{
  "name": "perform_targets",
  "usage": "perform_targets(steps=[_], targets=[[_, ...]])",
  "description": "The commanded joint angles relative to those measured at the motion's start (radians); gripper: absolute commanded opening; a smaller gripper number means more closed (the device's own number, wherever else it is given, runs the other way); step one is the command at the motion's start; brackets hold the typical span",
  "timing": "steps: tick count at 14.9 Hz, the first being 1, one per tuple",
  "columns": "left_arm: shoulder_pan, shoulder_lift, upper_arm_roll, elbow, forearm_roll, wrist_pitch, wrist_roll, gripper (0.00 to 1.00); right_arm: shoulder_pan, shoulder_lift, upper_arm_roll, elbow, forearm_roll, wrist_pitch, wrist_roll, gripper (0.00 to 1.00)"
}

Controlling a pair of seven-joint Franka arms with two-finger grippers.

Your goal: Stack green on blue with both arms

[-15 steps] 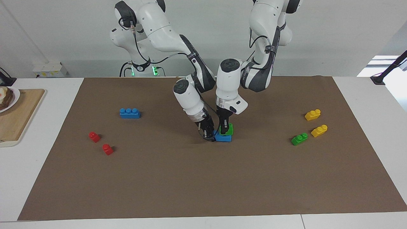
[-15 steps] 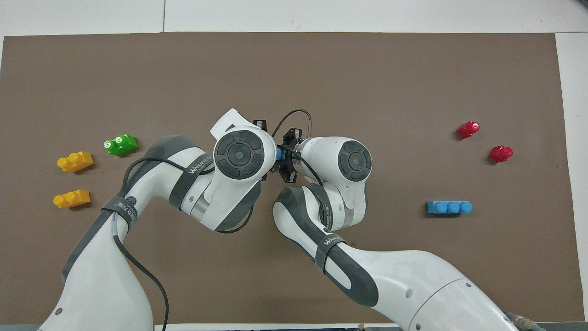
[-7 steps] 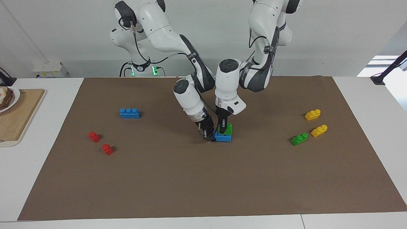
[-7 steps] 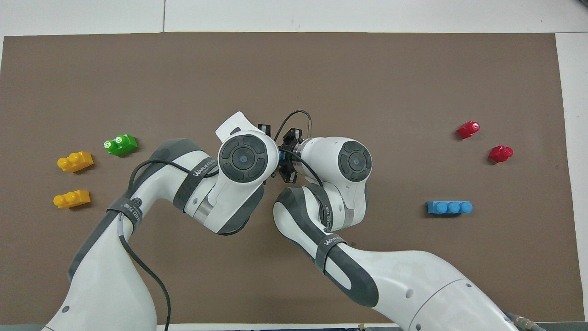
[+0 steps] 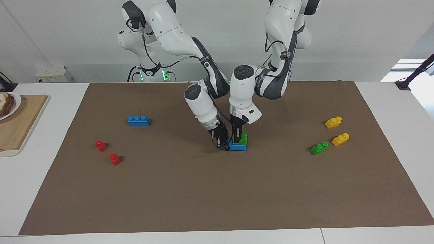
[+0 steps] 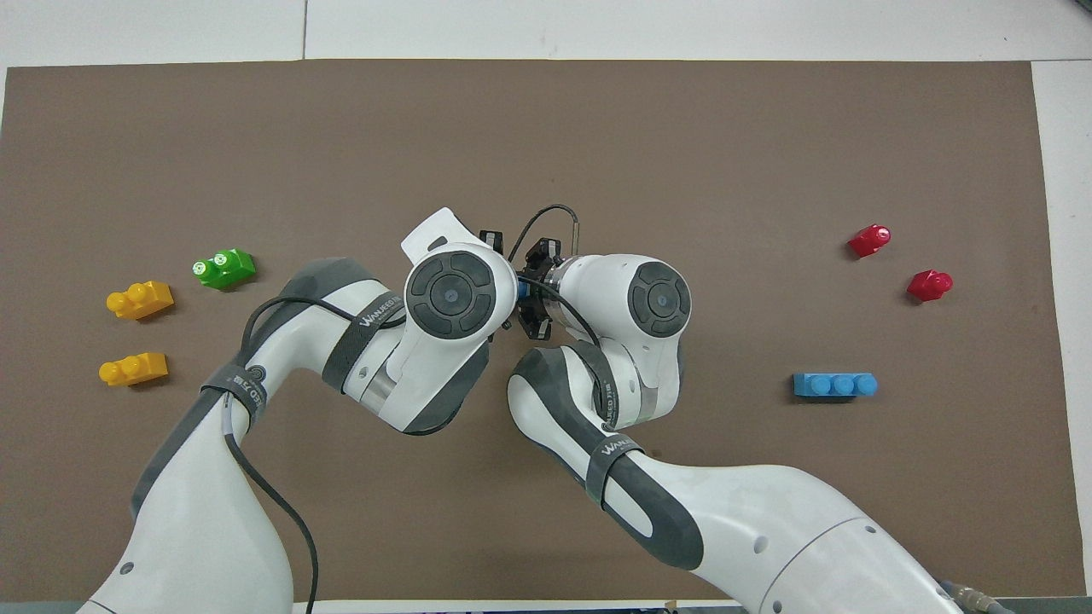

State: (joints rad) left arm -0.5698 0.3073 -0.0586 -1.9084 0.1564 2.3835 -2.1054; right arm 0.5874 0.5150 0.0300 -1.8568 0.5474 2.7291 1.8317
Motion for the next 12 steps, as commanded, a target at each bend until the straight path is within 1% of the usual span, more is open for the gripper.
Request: perform_targets(steps=[1,3,4,6,8,12], targets=[[0.001,0.001,-0.001,-0.04,-0.018,0.025,0.028,0.0,-0.011,0.004,-0.004,-0.059,0.019,0.026,-0.015,0.0],[0.002,0.001,0.0,-0.04,-0.027,0.026,0.028,0.0,-0.011,0.004,-0.004,-0.059,0.019,0.026,-0.015,0.0],[0.002,0.003,0.0,-0.038,-0.028,0.025,0.028,0.15,-0.011,0.004,-0.004,-0.061,0.019,0.026,-0.015,0.0],[0.002,0.003,0.002,-0.029,-0.028,0.019,0.025,1.0,-0.012,0.004,-0.004,-0.059,0.019,0.024,-0.015,0.0],[0.004,-0.008,0.005,-0.021,-0.029,0.003,0.024,1.0,-0.014,0.004,-0.004,-0.059,0.019,0.024,-0.015,0.0],[0.062,-0.075,0.005,-0.009,-0.029,-0.069,0.027,1.0,-0.014,0.004,-0.004,-0.058,0.019,0.023,-0.015,0.42]])
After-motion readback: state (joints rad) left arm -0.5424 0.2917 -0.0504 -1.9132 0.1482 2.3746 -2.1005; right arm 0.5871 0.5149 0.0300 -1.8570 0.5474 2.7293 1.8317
